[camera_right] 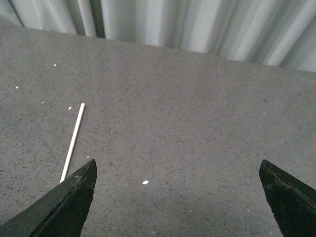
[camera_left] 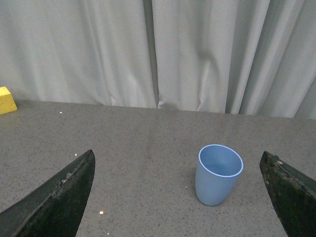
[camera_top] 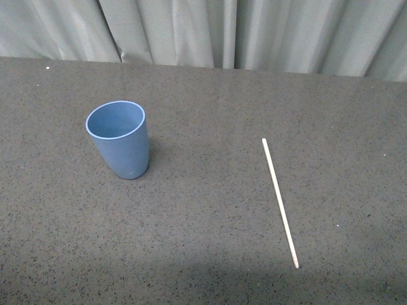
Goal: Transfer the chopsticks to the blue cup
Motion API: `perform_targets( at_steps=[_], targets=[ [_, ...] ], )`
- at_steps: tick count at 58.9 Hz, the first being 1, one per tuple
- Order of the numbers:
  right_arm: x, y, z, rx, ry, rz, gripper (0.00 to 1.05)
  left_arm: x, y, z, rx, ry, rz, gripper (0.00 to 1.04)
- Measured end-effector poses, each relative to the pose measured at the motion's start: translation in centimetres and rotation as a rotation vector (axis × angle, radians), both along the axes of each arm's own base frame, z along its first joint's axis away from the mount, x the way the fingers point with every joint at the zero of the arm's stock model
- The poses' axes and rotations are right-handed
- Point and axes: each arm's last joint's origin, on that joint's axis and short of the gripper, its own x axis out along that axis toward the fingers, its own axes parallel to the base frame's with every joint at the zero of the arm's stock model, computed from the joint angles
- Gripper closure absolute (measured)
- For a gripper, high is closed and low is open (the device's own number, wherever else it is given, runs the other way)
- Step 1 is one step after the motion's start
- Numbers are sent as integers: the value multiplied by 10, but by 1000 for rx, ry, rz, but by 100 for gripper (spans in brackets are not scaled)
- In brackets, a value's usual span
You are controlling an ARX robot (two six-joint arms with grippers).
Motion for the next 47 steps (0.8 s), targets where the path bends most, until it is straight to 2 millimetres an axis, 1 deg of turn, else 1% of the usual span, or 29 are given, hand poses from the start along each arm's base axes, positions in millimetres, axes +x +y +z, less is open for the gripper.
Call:
perform_targets(
  at_steps=[3, 4, 9, 12, 16, 17, 29, 35, 39, 45, 47],
  targets=[
    [18, 7, -2, 32, 71, 33, 9, 0, 0, 0, 0, 0, 0, 7],
    [27, 11, -4, 55, 126, 52, 9, 0, 0, 0, 0, 0, 0, 7],
    [61, 28, -14, 75, 261, 62, 9, 0, 0, 0, 0, 0, 0, 7],
    [76, 36, -19, 90, 313, 65, 9, 0, 0, 0, 0, 0, 0, 7],
    [89, 45, -25, 105, 373, 64, 9, 0, 0, 0, 0, 0, 0, 7],
    [97, 49, -29, 112, 403, 63, 9, 0, 0, 0, 0, 0, 0, 7],
    [131, 72, -55, 117, 545, 54, 9, 0, 0, 0, 0, 0, 0, 7],
    [156, 87, -73, 98, 641, 39, 9, 0, 0, 0, 0, 0, 0, 7],
    [168, 95, -83, 82, 688, 17, 9, 0, 0, 0, 0, 0, 0, 7],
    [187, 110, -93, 82, 739, 18, 9, 0, 0, 0, 0, 0, 0, 7],
    [190, 112, -95, 83, 747, 18, 9, 0, 0, 0, 0, 0, 0, 7]
  ],
)
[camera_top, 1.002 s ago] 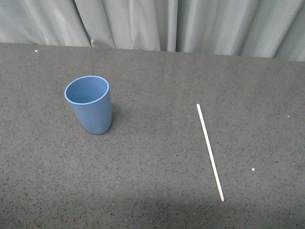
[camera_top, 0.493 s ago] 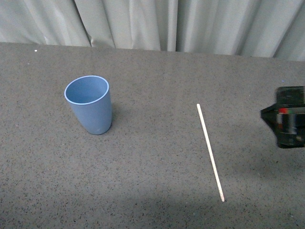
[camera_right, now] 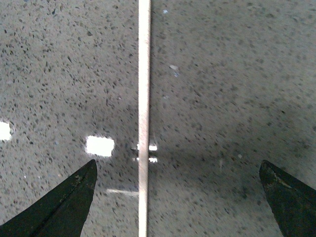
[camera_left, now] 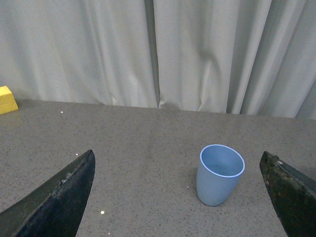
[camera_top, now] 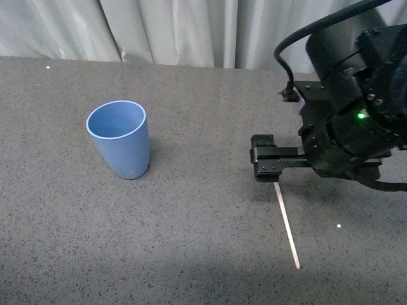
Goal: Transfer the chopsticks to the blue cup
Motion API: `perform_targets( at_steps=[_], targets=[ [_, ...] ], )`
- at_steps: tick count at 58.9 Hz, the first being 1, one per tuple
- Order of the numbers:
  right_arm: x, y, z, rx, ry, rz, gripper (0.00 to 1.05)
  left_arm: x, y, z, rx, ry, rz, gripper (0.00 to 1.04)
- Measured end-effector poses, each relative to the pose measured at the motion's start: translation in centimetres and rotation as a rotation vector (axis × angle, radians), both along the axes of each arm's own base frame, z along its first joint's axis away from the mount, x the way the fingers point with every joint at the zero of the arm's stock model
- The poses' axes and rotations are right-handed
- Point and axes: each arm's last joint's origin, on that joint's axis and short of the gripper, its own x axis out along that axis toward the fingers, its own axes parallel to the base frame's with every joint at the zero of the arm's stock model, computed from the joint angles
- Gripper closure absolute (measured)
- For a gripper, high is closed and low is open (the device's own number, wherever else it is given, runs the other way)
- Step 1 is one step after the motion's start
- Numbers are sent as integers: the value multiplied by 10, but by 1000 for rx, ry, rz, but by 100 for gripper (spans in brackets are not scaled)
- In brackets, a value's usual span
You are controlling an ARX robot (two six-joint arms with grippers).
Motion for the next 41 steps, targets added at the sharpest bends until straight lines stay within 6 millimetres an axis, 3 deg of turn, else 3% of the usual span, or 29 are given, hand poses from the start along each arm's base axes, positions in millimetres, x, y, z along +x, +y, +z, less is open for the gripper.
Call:
perform_targets(
  at_steps=[17, 34, 41],
  targets=[
    [18, 23, -19, -53, 69, 20, 12, 0, 0, 0, 0, 0, 0, 7],
    [25, 30, -21, -70, 94, 10, 74, 0, 0, 0, 0, 0, 0, 7],
    [25, 29, -22, -67, 95, -2, 90, 0, 0, 0, 0, 0, 0, 7]
  ],
)
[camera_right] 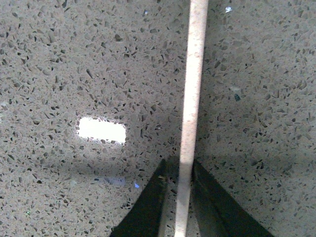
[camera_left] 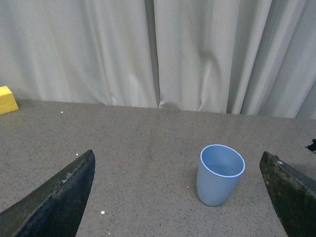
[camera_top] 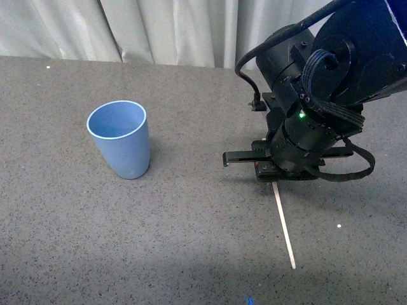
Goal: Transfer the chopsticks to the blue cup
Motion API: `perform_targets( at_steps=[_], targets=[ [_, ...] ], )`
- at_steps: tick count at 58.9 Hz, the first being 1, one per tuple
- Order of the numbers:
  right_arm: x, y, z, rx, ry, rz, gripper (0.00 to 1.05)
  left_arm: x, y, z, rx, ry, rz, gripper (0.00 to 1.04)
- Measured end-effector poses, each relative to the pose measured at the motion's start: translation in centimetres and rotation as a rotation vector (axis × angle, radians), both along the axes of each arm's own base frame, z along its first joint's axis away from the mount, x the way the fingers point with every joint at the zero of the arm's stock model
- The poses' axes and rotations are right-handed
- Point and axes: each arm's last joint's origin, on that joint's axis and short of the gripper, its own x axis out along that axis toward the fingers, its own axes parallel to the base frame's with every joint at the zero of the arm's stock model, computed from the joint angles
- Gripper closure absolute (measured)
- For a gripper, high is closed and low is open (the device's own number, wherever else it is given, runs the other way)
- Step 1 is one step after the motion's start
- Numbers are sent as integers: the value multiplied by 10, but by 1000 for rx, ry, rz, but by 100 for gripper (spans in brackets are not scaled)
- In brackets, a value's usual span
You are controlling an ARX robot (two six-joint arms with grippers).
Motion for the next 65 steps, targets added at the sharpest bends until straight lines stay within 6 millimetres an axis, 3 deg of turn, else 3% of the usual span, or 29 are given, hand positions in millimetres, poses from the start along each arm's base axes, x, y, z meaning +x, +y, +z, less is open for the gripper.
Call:
perform_targets(
  at_steps=[7, 21, 36, 48, 60, 65],
  targets=[
    [-2, -5, 0, 11, -9, -12, 104, 0, 0, 0, 0, 0, 0, 7],
    [-19, -22, 7, 56, -109, -17, 103, 0, 0, 0, 0, 0, 0, 7],
    [-17, -25, 67, 184, -466, 81, 103, 0, 0, 0, 0, 0, 0, 7],
    [-5, -7, 101, 332, -741, 209, 103, 0, 0, 0, 0, 0, 0, 7],
    [5, 26, 130, 521, -932, 362, 103, 0, 0, 0, 0, 0, 0, 7],
    [8, 50, 145, 643, -980, 462, 103, 0, 0, 0, 0, 0, 0, 7]
  ],
)
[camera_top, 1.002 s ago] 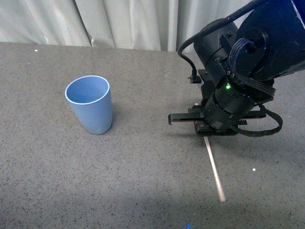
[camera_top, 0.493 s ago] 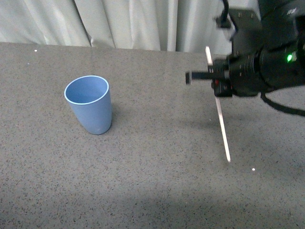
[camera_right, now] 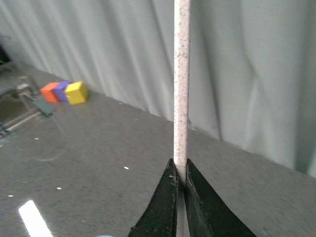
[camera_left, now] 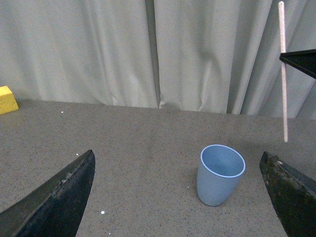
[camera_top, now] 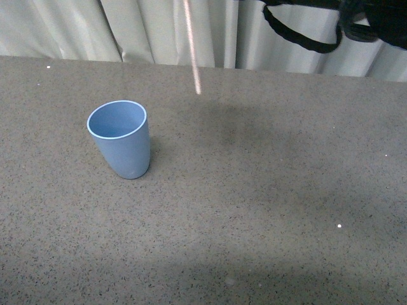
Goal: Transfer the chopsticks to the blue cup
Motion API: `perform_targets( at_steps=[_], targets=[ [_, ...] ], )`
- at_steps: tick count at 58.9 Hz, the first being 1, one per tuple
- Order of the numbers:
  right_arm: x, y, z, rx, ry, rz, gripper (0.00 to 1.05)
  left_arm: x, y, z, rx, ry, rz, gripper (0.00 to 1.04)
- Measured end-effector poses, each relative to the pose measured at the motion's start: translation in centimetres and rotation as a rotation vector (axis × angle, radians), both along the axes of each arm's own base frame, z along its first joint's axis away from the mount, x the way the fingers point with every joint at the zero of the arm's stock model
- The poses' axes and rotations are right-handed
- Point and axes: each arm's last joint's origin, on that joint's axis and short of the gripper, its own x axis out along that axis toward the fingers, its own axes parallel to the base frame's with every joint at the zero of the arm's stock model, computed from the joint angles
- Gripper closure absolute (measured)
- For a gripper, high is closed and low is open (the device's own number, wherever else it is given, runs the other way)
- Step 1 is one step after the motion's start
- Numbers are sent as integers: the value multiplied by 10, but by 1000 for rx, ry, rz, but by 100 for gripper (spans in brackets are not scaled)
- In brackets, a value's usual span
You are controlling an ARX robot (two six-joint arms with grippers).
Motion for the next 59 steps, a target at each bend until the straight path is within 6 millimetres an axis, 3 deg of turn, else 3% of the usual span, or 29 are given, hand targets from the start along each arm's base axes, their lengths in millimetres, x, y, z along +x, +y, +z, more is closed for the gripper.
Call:
perform_targets(
  at_steps=[9, 27, 39, 59],
  targets=[
    [0, 28, -3, 29, 5, 107, 103, 0, 0, 0, 0, 0, 0, 7],
    [0, 69, -35, 43, 27, 221, 103, 0, 0, 0, 0, 0, 0, 7],
    [1, 74, -60, 23, 25, 222, 103, 0, 0, 0, 0, 0, 0, 7],
    [-9, 65, -88, -32, 53, 216, 100, 0, 0, 0, 0, 0, 0, 7]
  ],
)
